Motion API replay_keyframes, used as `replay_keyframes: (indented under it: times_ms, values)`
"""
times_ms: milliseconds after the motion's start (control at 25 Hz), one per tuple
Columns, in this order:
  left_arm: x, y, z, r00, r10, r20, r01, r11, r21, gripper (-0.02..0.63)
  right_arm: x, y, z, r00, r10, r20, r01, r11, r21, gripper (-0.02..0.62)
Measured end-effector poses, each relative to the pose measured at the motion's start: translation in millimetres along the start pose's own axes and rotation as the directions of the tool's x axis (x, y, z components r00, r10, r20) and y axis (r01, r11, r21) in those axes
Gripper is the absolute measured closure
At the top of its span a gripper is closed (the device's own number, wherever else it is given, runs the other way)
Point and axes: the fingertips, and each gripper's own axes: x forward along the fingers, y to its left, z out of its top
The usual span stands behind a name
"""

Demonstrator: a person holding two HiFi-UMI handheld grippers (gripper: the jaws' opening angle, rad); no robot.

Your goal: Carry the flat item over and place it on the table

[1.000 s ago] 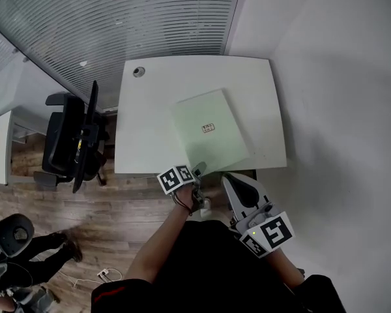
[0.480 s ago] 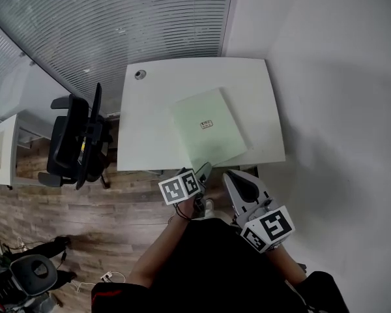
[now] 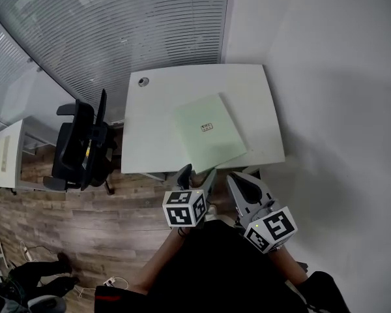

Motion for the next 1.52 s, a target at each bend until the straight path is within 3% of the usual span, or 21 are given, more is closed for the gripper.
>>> replay_keyframes:
  times_ms: [160, 320, 560, 920, 1200, 1520]
  values:
    - [-25.2, -19.2, 25.8, 0.997, -0.011, 0.078, 0.002, 0.993, 0.114, 0.319, -5.5, 4.1, 5.1, 1.0, 0.002, 0.01, -0.002, 1.0, -0.009, 0.595]
    - [-46.8, -36.5, 45.7, 0.989, -0.027, 0.147, -0.008, 0.972, 0.236, 0.347, -9.1, 6.6, 10.4, 1.0, 0.006, 0.019, -0.005, 1.0, -0.019, 0.595]
    - [-71.0, -50.1, 63.0, 0.972, -0.031, 0.232, -0.049, 0.942, 0.332, 0.415, -15.5, 11.0, 18.7, 0.999, 0.013, 0.048, -0.012, 1.0, -0.026, 0.595]
    - [-96.4, -44.1, 75.4, 0.941, 0.033, 0.337, -0.161, 0.919, 0.359, 0.582, -16.0, 24.2, 19.1, 0.997, 0.047, 0.056, -0.045, 0.998, -0.033, 0.595]
    - [-107.4, -48.8, 81.3, 0.925, 0.046, 0.376, -0.195, 0.909, 0.368, 0.6, -17.1, 30.5, 20.9, 0.995, 0.077, 0.061, -0.075, 0.996, -0.042, 0.595]
    - [-112.8, -54.1, 82.4, 0.92, 0.042, 0.39, -0.188, 0.92, 0.344, 0.6, -20.0, 31.1, 27.6, 0.993, 0.082, 0.082, -0.078, 0.996, -0.042, 0.595]
